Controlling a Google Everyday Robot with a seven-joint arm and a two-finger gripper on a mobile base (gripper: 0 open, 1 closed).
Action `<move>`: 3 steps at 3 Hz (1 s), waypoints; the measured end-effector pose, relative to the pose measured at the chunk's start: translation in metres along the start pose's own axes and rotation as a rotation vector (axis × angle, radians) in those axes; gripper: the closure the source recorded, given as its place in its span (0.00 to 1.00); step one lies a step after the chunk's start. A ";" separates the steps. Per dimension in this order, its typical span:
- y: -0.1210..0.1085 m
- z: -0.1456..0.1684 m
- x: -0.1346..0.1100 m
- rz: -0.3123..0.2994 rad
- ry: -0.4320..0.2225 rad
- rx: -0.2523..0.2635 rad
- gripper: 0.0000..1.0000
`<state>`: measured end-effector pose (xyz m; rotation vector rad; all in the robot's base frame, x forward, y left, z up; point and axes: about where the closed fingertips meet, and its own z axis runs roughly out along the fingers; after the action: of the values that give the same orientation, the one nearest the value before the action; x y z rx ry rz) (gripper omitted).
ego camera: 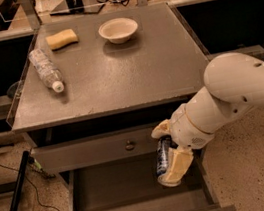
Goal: Place pepsi can into middle drawer
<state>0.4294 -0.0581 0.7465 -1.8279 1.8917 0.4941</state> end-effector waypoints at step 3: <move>-0.014 0.052 0.018 -0.001 0.040 -0.001 1.00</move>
Offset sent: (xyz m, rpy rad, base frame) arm 0.0148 0.0019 -0.0351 -0.0481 -0.0250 -0.0438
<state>0.4476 -0.0452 0.6936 -1.8524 1.9169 0.4608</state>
